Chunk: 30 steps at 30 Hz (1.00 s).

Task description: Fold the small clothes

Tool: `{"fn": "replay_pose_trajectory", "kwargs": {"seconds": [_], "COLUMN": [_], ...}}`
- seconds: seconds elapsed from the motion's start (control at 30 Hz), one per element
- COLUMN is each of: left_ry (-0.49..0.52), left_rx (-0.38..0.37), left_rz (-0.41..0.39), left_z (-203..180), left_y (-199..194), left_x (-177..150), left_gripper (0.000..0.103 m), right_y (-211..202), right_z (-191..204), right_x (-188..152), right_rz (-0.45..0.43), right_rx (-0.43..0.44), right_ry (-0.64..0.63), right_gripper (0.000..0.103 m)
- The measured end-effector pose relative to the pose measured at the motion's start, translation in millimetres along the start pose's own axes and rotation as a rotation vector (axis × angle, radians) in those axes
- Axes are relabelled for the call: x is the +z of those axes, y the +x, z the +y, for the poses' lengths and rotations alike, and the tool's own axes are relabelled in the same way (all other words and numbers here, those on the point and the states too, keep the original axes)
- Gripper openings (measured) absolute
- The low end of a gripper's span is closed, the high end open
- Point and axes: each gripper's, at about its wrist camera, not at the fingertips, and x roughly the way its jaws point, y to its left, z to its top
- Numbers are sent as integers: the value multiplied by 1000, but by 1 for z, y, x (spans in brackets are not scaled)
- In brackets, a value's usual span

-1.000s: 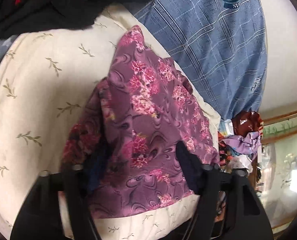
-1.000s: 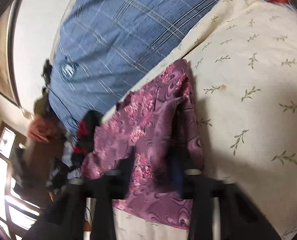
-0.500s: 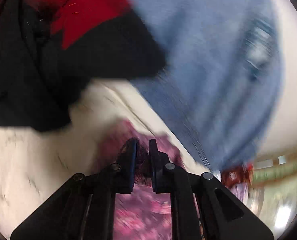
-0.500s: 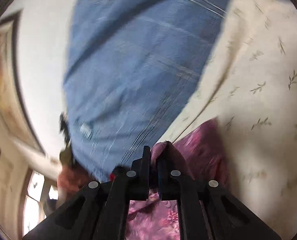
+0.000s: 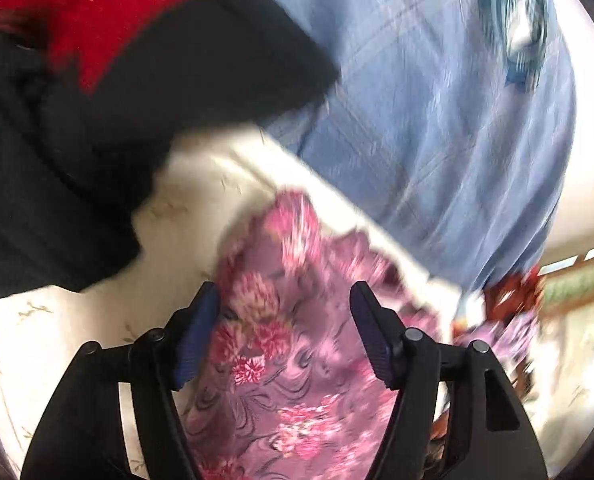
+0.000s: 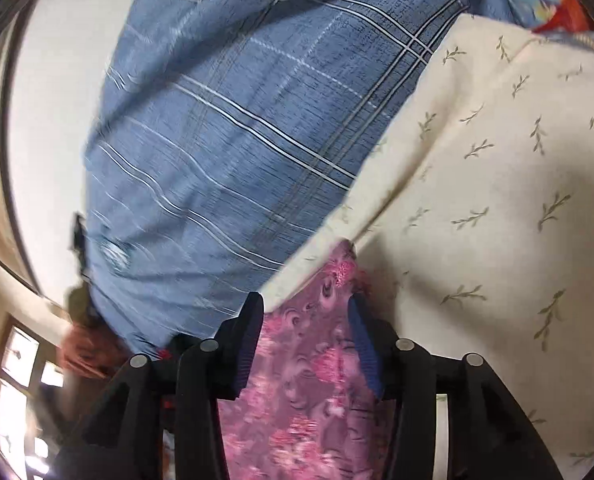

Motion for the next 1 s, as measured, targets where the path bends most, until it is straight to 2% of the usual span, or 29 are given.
{"fn": "replay_pose_trajectory", "kwargs": {"seconds": [0.1, 0.17, 0.2, 0.23, 0.3, 0.33, 0.37, 0.43, 0.47, 0.53, 0.6, 0.67, 0.73, 0.83, 0.87, 0.97, 1.0], "left_ry": [-36, -32, -22, -15, 20, 39, 47, 54, 48, 12, -41, -68, -109, -177, -176, -111, -84], "left_rx": [36, 33, 18, 4, 0, 17, 34, 59, 58, 50, 47, 103, 152, 83, 74, 47, 25], "left_rz": [65, 40, 27, 7, -40, -50, -55, -79, -97, -154, -193, -194, -161, -156, -168, -204, -207], "left_z": [4, -3, -7, -9, -19, -22, -25, -24, -22, -12, 3, 14, 30, 42, 41, 25, 17], "left_y": [27, 26, 21, 16, 9, 9, 12, 9, 6, -2, -3, 5, 17, 10, 3, -24, -29], "left_x": [-3, -5, -7, -8, -9, -9, -7, -4, -2, 4, 8, 12, 16, 16, 15, 5, 0], "left_gripper": [67, 68, 64, 57, 22, 12, 6, 6, 6, 6, 6, 6, 6, 6, 7, 9, 19], "right_y": [16, 30, 39, 45, 50, 55, 57, 55, 50, 32, 26, 34, 51, 67, 65, 45, 35], "right_z": [1, -1, -1, 0, 3, 11, 16, 35, 44, 53, 52, 39, 20, -1, -3, 10, 17], "right_x": [-1, 1, 3, 4, 6, 8, 9, 11, 11, 17, 23, 26, 24, 13, 11, 9, 7], "right_rz": [34, 59, 67, 75, 85, 85, 89, 62, 41, -40, -80, -67, -17, 45, 43, -36, -61], "right_rx": [-70, -135, -178, -186, -164, -168, -170, -167, -136, -64, -28, -65, -150, -234, -238, -222, -198], "right_ry": [-24, -30, -35, -40, -75, -125, -156, -238, -249, -236, -199, -165, -131, -80, -59, -65, -86], "right_gripper": [47, 47, 47, 47, 39, 18, 4, 4, 4, 4, 4, 4, 4, 5, 10, 11, 11]}}
